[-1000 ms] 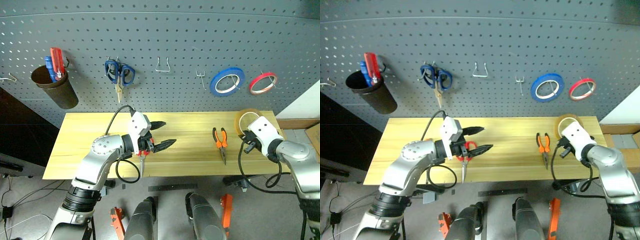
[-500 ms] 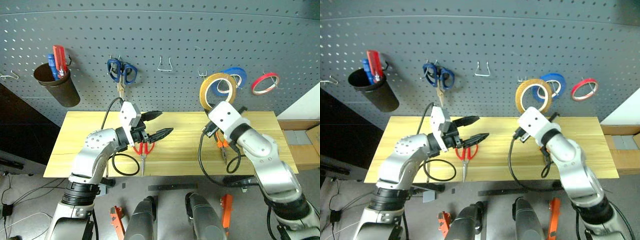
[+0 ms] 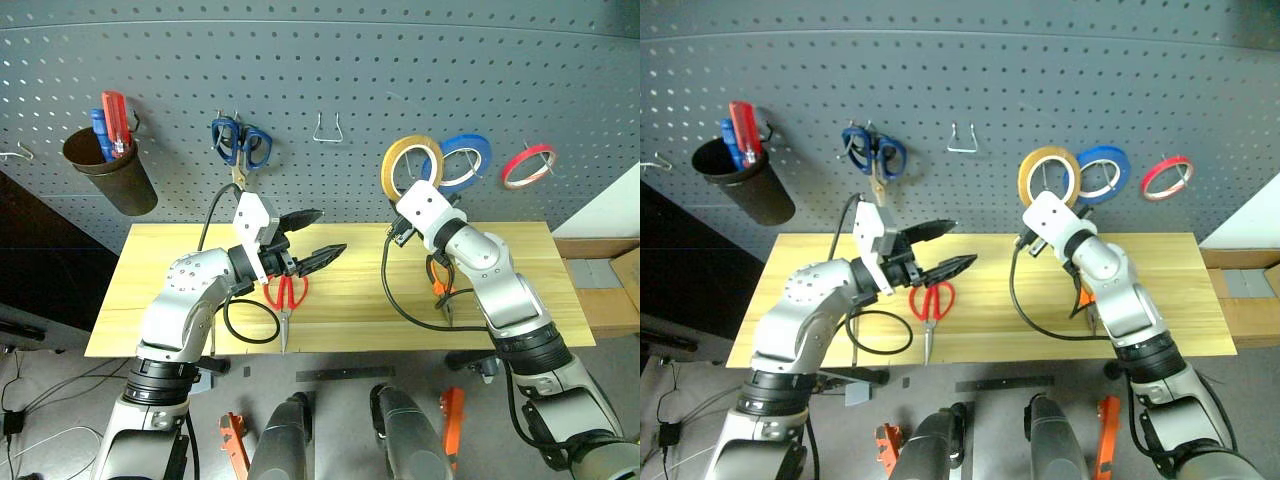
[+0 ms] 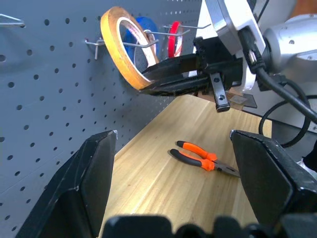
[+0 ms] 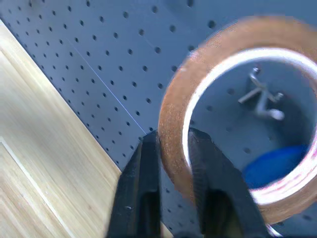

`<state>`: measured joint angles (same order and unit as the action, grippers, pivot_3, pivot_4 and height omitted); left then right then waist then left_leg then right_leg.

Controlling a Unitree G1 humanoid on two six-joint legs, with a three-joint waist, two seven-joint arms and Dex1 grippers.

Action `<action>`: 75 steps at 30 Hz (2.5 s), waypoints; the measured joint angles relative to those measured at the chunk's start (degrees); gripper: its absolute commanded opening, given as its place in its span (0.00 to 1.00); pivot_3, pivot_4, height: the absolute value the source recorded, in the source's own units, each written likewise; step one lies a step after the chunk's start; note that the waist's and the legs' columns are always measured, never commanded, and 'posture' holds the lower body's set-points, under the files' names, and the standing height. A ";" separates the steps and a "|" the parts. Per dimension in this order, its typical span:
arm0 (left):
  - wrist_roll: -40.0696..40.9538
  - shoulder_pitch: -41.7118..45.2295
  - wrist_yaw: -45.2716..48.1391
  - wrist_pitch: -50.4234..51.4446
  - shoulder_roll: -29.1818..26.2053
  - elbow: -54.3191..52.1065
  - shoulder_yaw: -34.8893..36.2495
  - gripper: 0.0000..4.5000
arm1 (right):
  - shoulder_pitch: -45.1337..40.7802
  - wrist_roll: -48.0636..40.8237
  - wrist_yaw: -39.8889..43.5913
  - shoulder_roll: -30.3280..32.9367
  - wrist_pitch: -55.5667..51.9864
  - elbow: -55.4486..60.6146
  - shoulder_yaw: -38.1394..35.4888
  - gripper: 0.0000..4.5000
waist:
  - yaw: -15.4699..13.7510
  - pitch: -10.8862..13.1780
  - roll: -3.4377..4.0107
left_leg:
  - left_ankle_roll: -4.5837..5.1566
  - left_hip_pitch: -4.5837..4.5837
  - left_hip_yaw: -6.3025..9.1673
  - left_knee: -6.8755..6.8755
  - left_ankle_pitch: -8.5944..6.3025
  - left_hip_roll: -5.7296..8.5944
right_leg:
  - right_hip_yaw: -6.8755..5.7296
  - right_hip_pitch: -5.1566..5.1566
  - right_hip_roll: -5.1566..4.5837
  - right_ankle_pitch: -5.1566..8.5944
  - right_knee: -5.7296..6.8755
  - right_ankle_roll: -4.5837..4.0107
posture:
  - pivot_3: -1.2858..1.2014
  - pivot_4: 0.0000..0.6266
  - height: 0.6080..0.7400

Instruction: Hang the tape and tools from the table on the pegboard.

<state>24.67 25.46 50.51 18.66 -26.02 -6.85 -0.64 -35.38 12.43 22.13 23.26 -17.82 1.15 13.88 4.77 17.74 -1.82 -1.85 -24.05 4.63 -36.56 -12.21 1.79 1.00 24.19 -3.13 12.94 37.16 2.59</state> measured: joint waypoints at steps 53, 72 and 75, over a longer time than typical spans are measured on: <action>-11.96 -0.16 7.41 -7.76 -5.66 8.96 -7.29 0.87 | -9.14 -12.75 -19.89 -11.85 -27.29 -42.10 -26.08 0.63 | 0.23 -0.38 -0.12 | 0.07 0.13 -0.13 -0.36 0.02 0.02 | 0.16 0.08 0.03 -0.01 0.72 -0.04 | 0.47 0.39 1.00; 1.34 -8.82 2.85 -1.27 -6.46 4.28 9.07 0.87 | 4.94 -20.53 -19.32 -24.31 -50.36 15.36 -11.81 0.63 | 0.22 -0.50 -0.13 | 0.05 0.03 0.09 -0.33 0.01 -0.09 | 0.18 0.29 0.04 -0.01 0.77 -0.04 | 0.48 0.36 1.00; 3.89 -9.68 1.64 -0.24 -6.56 2.69 12.96 0.87 | 3.33 -20.71 -19.23 -25.45 -49.97 22.01 -7.43 0.63 | 0.10 -0.59 -0.19 | 0.04 0.05 0.14 -0.36 0.02 -0.09 | 0.13 0.26 0.04 -0.01 0.74 -0.04 | 0.48 0.35 1.00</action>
<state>28.56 15.78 52.15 18.43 -32.58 -4.16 12.32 -32.05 -8.29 2.91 -2.18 -67.79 23.16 6.46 4.87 17.14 -2.01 -1.81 -24.00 4.77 -36.92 -12.20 1.70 1.12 24.45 -3.09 12.93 37.90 2.55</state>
